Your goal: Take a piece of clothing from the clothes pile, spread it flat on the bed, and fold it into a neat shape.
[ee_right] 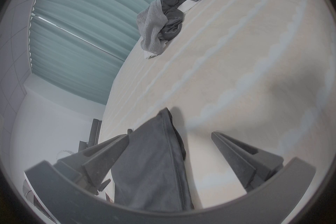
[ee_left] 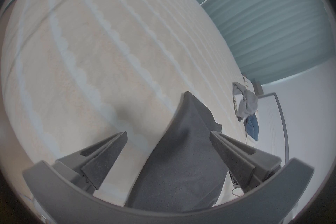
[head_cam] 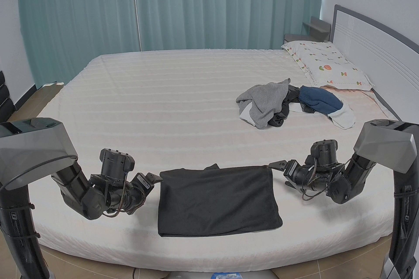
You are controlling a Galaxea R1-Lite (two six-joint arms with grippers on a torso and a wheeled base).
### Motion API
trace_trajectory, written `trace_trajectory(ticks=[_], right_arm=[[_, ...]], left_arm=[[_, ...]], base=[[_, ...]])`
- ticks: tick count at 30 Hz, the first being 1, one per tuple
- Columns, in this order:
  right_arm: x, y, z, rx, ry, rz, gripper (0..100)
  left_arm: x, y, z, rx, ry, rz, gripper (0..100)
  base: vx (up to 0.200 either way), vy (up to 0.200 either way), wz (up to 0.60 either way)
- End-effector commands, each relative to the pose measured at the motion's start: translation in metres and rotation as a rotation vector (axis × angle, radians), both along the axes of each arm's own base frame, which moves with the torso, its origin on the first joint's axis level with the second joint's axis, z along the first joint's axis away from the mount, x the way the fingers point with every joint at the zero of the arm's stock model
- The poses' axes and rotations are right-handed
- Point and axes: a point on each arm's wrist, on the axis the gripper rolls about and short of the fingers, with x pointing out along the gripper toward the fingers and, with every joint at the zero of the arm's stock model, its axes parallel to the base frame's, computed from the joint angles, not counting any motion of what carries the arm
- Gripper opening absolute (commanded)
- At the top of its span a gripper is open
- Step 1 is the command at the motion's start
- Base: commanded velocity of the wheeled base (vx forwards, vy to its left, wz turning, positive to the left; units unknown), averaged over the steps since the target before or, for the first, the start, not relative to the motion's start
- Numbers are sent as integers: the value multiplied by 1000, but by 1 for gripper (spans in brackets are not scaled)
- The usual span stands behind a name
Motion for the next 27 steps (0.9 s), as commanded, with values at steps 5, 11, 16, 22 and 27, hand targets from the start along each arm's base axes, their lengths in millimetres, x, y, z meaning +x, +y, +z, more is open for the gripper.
trace_trajectory(ticks=[5,11,16,22,27], right_arm=[[-51,-13,20,17,-55,4,100],[-56,-15,16,19,-47,4,100],[-57,-15,17,21,-49,5,100],[-57,-13,17,20,-48,13,100],[-57,-13,16,19,-47,13,100]], left_arm=[[-13,-2,-26,44,-105,-253,100],[-12,-4,-40,91,-156,-378,100],[-10,-5,-48,135,-180,-419,100],[0,-8,-49,136,-207,-408,100],[4,-9,-49,136,-211,-385,0]], base=[[0,0,0],[0,0,0],[0,0,0],[0,0,0],[0,0,0]])
